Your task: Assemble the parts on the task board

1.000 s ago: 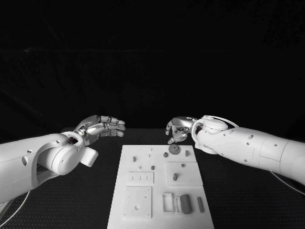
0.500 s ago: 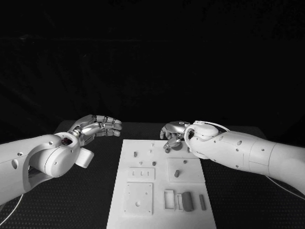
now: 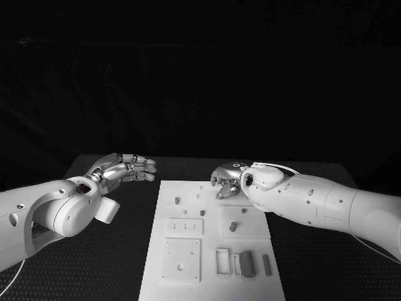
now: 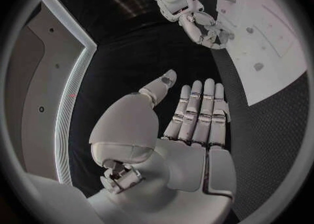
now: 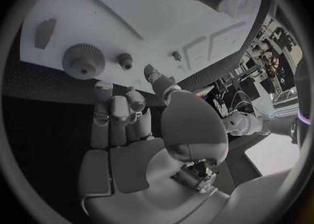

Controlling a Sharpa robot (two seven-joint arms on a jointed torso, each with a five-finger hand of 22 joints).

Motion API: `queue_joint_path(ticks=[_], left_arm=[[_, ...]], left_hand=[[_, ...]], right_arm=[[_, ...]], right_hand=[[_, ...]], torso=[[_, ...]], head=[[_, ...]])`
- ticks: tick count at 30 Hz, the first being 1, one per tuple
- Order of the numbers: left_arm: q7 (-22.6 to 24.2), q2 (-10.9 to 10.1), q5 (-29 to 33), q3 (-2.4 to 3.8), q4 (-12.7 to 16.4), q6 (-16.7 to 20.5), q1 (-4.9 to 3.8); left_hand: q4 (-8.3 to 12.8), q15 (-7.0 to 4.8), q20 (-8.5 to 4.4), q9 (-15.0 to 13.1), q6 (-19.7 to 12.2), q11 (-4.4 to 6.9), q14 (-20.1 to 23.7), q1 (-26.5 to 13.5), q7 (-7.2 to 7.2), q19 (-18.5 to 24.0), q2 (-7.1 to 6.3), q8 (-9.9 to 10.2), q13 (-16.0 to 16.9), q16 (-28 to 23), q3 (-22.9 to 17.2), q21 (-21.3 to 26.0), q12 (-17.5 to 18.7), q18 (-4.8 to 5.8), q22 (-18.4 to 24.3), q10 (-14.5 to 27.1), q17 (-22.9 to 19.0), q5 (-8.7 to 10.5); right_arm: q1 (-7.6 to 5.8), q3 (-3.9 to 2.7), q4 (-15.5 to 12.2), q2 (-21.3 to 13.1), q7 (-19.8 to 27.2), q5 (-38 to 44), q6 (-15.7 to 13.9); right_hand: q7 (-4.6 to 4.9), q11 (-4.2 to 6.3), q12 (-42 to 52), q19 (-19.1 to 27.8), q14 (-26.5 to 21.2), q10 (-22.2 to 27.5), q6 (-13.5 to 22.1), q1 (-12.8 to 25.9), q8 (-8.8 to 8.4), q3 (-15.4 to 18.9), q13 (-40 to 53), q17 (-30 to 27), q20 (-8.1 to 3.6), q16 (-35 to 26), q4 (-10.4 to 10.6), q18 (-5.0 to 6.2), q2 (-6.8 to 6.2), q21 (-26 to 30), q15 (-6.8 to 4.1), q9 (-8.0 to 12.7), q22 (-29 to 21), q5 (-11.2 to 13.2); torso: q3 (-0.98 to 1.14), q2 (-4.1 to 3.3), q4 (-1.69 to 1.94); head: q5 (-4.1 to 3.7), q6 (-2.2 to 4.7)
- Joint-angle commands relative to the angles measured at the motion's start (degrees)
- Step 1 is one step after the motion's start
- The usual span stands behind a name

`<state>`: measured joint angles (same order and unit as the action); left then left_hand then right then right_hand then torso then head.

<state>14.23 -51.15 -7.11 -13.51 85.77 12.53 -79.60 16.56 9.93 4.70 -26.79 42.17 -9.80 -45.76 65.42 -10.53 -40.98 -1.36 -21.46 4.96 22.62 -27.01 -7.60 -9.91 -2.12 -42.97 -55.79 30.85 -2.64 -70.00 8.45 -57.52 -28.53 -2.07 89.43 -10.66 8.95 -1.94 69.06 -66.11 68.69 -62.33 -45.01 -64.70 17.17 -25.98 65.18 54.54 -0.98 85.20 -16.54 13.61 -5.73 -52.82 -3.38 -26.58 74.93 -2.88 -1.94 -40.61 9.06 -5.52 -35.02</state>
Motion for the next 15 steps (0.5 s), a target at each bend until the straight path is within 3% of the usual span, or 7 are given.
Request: queue_joint_path(ticks=[1, 15], left_arm=[[0.7, 0.1, 0.2, 0.03, -0.3, -0.5, -0.17], [0.5, 0.4, 0.2, -0.04, -0.9, -0.8, -0.15]], left_hand=[[0.0, 0.05, 0.03, 0.1, 0.0, -0.25, -0.5, -0.2, -0.42, -0.4, -0.18, 0.4, -0.1, -0.3, 0.4, 0.4, 0.4, 0.72, 0.1, -0.1, 0.1, -0.20], [0.0, 0.04, -0.05, 0.2, 0.0, -0.27, -0.5, -0.3, -0.46, -0.5, -0.11, 0.5, -0.2, -0.5, 0.5, 0.6, 0.5, 0.82, 0.2, -0.1, 0.1, -0.20]], right_arm=[[0.38, 0.01, 0.2, 0.0, -0.6, 1.6, 1.2], [0.61, 0.01, 0.6, -0.8, -0.7, 2.4, 1.3]], right_hand=[[0.72, -1.24, 0.4, -0.8, 0.1, 1.1, -0.4, 0.5, -0.36, -0.3, 0.1, -0.1, -1.21, 0.3, 0.0, 1.39, -0.07, -0.3, 0.35, -0.1, 1.4, 0.1], [0.75, -1.27, 0.9, -0.8, 0.4, 1.0, -0.5, 0.6, -0.46, -0.7, 0.1, 0.2, -1.35, 0.7, 0.0, 1.39, 0.17, -0.7, 0.40, -0.1, 1.3, 0.1]], torso=[[-0.11, -0.58, 0.08], [-0.12, -1.71, 0.23]], head=[[-0.09, 0.08], [-0.61, 0.61]])
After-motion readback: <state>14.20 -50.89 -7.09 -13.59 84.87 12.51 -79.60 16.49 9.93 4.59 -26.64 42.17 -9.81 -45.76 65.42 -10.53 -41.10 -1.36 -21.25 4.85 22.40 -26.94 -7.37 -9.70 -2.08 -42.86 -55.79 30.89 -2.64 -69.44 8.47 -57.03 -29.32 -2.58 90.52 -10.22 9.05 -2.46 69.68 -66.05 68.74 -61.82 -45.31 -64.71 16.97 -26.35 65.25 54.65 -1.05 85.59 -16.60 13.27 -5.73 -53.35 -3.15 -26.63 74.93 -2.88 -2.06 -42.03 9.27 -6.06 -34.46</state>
